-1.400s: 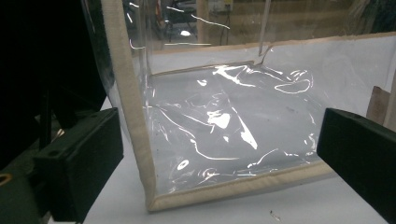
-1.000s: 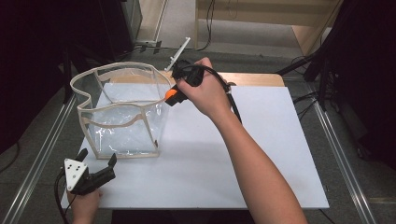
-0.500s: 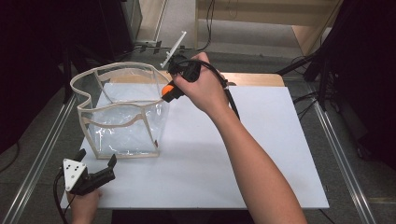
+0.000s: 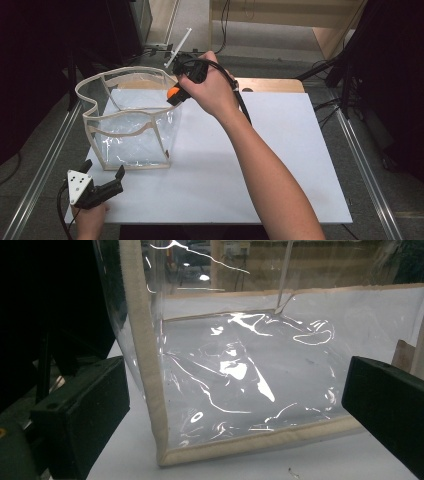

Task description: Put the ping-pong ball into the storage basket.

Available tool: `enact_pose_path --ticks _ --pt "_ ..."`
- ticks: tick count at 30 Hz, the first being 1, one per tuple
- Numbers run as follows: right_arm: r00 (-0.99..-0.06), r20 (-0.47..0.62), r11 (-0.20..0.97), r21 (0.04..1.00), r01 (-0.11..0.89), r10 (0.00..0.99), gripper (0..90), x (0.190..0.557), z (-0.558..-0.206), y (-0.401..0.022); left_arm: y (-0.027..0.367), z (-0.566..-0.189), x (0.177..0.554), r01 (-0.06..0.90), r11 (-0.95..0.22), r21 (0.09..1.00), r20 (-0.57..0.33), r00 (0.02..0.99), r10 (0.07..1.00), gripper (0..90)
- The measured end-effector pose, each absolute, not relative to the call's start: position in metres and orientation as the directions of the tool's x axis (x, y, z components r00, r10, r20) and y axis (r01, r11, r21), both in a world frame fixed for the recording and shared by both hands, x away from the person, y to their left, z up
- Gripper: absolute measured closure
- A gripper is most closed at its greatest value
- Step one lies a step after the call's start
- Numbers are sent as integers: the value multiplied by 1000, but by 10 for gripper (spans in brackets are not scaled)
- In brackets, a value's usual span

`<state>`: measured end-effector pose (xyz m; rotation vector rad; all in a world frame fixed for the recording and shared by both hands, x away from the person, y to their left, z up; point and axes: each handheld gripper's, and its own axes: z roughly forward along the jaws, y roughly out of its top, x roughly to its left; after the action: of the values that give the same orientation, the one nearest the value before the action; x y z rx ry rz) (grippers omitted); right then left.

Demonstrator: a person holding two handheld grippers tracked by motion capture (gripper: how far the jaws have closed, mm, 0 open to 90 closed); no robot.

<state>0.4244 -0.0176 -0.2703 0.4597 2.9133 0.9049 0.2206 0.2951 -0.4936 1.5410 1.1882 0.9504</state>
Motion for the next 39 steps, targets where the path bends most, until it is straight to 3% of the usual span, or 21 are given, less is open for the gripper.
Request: enact_pose_path --ticks 24,37,39 --pt "-937 22 783 543 304 348 474 442 -286 -4 296 -493 221 244 -82 966 23 236 972 0" --pt "-932 36 761 566 317 361 30 431 -282 -17 296 -493 221 244 -77 967 17 238 971 0" --pt "-933 28 771 555 312 358 0 427 -285 -21 296 -493 221 245 -76 967 17 237 971 0"
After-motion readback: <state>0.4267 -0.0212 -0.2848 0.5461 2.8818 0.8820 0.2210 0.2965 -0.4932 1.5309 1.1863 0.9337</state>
